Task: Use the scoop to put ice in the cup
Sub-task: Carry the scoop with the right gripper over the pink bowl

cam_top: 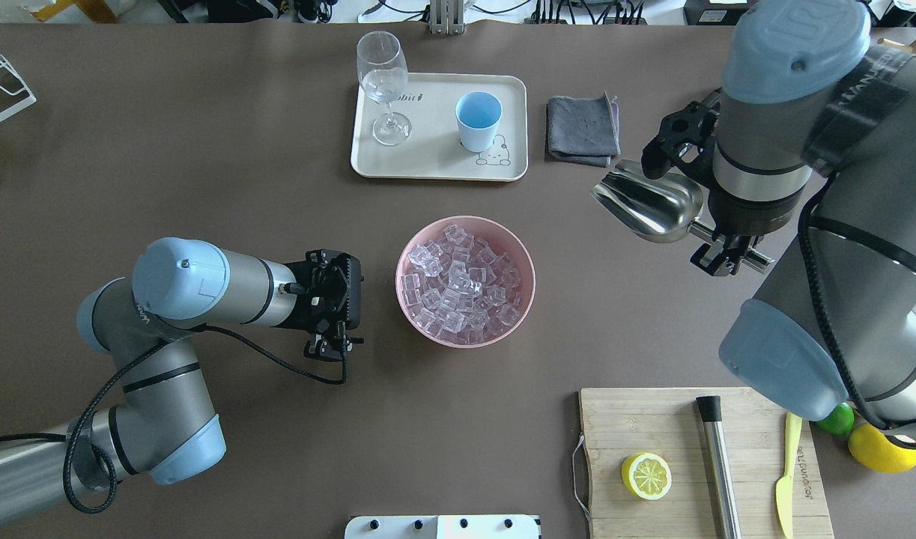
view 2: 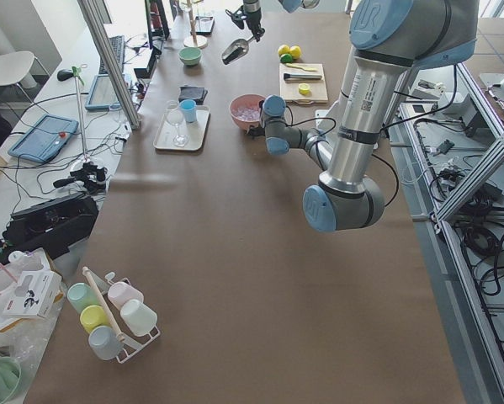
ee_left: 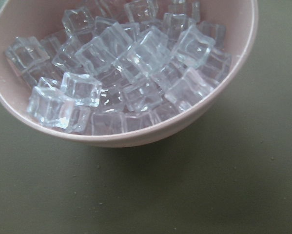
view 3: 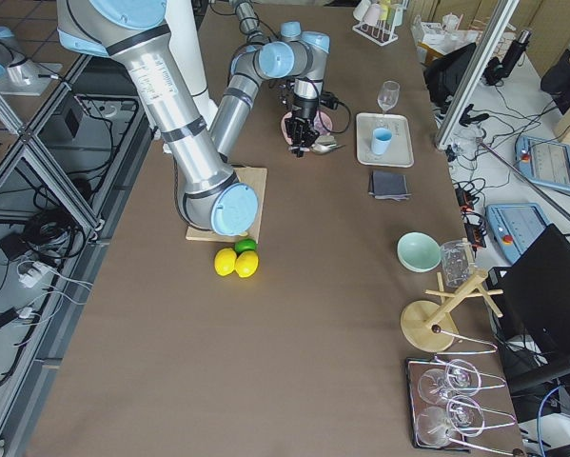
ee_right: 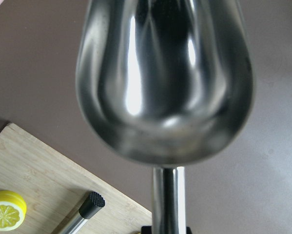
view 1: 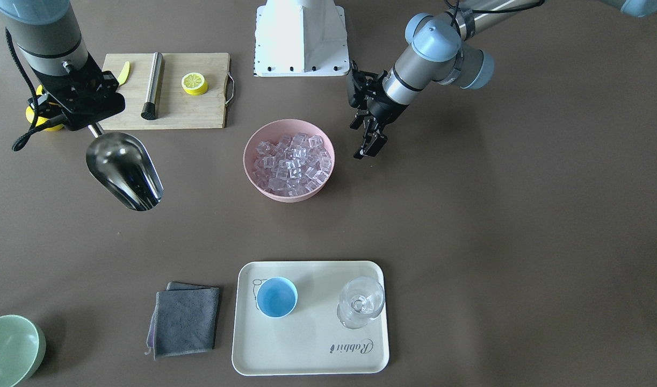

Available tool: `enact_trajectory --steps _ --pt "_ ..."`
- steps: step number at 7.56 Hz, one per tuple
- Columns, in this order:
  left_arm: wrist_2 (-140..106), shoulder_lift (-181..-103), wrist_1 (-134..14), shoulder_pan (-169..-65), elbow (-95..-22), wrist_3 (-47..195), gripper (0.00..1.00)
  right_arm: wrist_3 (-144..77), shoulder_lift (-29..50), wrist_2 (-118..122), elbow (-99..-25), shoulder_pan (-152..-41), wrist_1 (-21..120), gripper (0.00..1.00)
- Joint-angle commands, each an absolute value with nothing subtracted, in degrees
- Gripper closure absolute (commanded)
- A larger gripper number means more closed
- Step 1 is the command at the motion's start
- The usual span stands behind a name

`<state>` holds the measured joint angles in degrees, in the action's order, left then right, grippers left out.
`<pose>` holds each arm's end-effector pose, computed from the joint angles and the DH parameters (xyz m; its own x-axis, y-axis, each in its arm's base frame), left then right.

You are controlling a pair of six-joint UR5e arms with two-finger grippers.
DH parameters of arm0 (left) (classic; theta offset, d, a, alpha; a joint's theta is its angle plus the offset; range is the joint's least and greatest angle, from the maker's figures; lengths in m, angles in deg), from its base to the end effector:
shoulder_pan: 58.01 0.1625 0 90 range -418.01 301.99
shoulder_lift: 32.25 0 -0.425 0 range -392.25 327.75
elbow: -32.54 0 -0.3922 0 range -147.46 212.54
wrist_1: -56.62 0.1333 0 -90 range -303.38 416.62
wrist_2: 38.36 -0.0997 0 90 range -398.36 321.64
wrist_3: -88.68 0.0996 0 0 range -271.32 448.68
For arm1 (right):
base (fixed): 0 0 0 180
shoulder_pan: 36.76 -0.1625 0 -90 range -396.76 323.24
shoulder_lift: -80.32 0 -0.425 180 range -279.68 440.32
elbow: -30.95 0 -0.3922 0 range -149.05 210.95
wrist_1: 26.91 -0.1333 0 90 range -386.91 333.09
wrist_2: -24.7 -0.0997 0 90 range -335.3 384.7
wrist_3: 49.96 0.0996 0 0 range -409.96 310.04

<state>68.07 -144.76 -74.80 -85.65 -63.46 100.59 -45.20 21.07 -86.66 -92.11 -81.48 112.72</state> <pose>0.5105 -0.3860 0.3071 0.1424 0.9849 0.0989 -0.3407 -0.0450 0.9391 -0.2940 -0.4276 0.2413 0.6470 -0.6654 0.3722 0.6374 0.7400 0.2148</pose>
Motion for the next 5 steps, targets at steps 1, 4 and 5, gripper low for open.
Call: enact_trajectory --steps 1,4,5 --pt "68.5 -147.2 -75.0 -87.3 -60.8 100.6 0.02 -45.3 33.1 -81.5 -91.9 -73.8 129.3 1.0" --pt "71.5 -149.9 -71.8 -87.9 -60.6 103.1 0.02 -49.2 40.1 -81.1 -84.8 -68.5 136.7 1.0" --pt "71.5 -150.2 -71.1 -87.9 -60.6 107.4 0.02 -53.7 43.6 -80.9 -81.5 -67.9 139.0 1.0"
